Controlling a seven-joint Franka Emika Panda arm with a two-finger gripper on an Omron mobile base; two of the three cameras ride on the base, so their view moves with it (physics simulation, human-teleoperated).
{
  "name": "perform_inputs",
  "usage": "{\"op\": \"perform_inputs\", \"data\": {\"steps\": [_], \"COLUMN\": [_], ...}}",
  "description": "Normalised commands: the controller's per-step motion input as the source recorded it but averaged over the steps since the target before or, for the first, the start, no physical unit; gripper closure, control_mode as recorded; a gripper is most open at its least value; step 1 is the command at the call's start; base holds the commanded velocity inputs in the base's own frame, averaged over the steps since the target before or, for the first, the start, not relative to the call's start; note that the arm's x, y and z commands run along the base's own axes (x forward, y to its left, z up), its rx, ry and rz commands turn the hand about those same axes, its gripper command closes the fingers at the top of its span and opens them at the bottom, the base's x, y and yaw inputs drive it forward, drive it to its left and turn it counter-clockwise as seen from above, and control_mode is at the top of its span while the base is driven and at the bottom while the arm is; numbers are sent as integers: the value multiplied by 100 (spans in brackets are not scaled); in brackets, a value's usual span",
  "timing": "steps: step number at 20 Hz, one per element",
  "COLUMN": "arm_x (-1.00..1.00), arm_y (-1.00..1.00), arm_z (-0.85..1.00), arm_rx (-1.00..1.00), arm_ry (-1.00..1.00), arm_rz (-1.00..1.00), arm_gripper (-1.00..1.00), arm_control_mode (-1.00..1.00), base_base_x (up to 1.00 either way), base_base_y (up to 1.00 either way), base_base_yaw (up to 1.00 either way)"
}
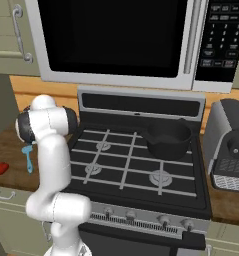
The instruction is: Put the bell pepper and garlic in the pot. Retrieve the spatula and lightly stir the vegetables in the pot.
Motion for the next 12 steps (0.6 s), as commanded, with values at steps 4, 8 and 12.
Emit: {"op": "perform_inputs", "data": {"steps": [4, 8, 12], "arm_x": [7, -12, -85], "arm_y": [3, -2, -42], "arm_z": [-24, -3, 28], "arm_rx": [0, 0, 0], "arm_ry": [0, -6, -31], "arm_rz": [0, 0, 0], "arm_gripper": [100, 100, 100], "arm_control_mode": [-100, -100, -100], "base_base_x": [0, 0, 0], "base_base_y": [0, 0, 0], "base_base_yaw": [0, 0, 0]}}
